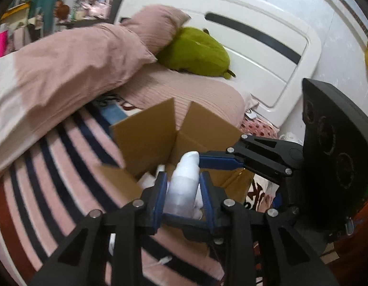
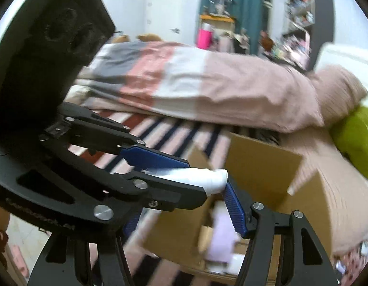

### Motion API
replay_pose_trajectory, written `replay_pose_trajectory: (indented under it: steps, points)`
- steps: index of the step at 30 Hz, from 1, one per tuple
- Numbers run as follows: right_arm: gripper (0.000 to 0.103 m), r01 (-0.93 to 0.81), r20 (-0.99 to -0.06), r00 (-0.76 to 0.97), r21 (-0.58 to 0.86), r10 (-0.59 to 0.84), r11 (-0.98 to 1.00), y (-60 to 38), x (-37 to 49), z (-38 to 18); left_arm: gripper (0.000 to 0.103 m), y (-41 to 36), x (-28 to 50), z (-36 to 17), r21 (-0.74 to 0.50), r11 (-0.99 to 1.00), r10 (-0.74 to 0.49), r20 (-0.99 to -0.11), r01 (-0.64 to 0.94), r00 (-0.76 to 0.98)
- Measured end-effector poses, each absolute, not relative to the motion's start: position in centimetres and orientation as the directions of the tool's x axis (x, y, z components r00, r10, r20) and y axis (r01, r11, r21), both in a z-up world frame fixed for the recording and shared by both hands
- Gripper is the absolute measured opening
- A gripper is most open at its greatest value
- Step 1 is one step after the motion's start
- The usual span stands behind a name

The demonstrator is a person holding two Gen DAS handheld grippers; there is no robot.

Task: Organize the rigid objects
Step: 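Carry the pump bottle into the box and open the right gripper, then move the right gripper back and grasp the white adapter with cable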

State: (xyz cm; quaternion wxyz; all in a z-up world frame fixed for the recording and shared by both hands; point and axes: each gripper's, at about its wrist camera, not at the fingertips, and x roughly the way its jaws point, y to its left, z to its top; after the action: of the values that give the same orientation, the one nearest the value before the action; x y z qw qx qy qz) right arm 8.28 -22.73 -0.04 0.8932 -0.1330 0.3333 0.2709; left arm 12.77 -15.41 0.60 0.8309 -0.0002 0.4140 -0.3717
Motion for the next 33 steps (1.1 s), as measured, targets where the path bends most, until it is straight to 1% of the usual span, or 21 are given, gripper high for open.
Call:
replay_pose_trajectory:
  steps: [5,9,11,12,13,14,15,19,22,26,30,33]
  points:
    - [0.058,-0.48,-0.718,0.612,-0.005,0.33,0.877,-27.2,10.9,-0.9,0.025,-18.9,14.9,-0.5,-0.302,0.71,-0.604,-0.725,0.636,0.33]
    - [0.058,-0.462,-0.737,0.599,0.001,0.313,0.887,-28.6,11.6,-1.6,0.026,-19.8,15.3,-1.3,-0.31,0.708,-0.601,-0.737,0.635,0.31]
    - [0.058,-0.463,-0.75,0.584,0.008,0.311,0.886,-28.7,11.7,-2.0,0.038,-19.9,15.4,-1.5,-0.305,0.718,-0.591,-0.743,0.626,0.316]
    - [0.059,-0.464,-0.757,0.575,0.011,0.31,0.886,-28.8,11.8,-2.3,0.055,-19.7,15.4,-1.5,-0.303,0.725,-0.588,-0.74,0.618,0.327]
    - [0.064,-0.461,-0.763,0.57,0.011,0.306,0.887,-28.8,11.8,-2.3,0.065,-19.4,15.4,-1.3,-0.298,0.734,-0.585,-0.734,0.611,0.344]
    - [0.068,-0.455,-0.763,0.571,0.012,0.302,0.89,-28.8,11.5,-2.3,0.066,-19.1,15.2,-1.1,-0.293,0.739,-0.583,-0.73,0.607,0.358]
    - [0.07,-0.454,-0.762,0.573,0.012,0.302,0.891,-28.8,11.5,-2.3,0.067,-18.7,15.1,-0.9,-0.29,0.742,-0.583,-0.725,0.604,0.368]
    - [0.07,-0.467,-0.753,0.582,0.001,0.308,0.884,-28.0,10.7,-1.9,0.068,-16.1,13.8,0.7,-0.268,0.77,-0.567,-0.704,0.579,0.427]
    - [0.07,-0.508,-0.722,0.594,0.005,0.355,0.861,-26.6,9.2,-1.0,0.071,-13.2,12.5,1.9,-0.233,0.81,-0.529,-0.686,0.538,0.5]
    - [0.07,-0.601,-0.675,0.586,0.009,0.448,0.799,-23.1,6.6,0.0,0.071,-8.7,10.5,2.6,-0.198,0.867,-0.461,-0.67,0.458,0.582]
    - [0.07,-0.698,-0.678,0.528,-0.003,0.511,0.717,-18.1,4.5,-0.7,0.071,-3.8,8.8,1.8,-0.183,0.908,-0.397,-0.667,0.377,0.631]
    - [0.071,-0.74,-0.7,0.468,0.023,0.539,0.672,-14.8,3.4,-2.7,0.071,-0.5,7.8,-0.1,-0.175,0.93,-0.351,-0.676,0.322,0.647]
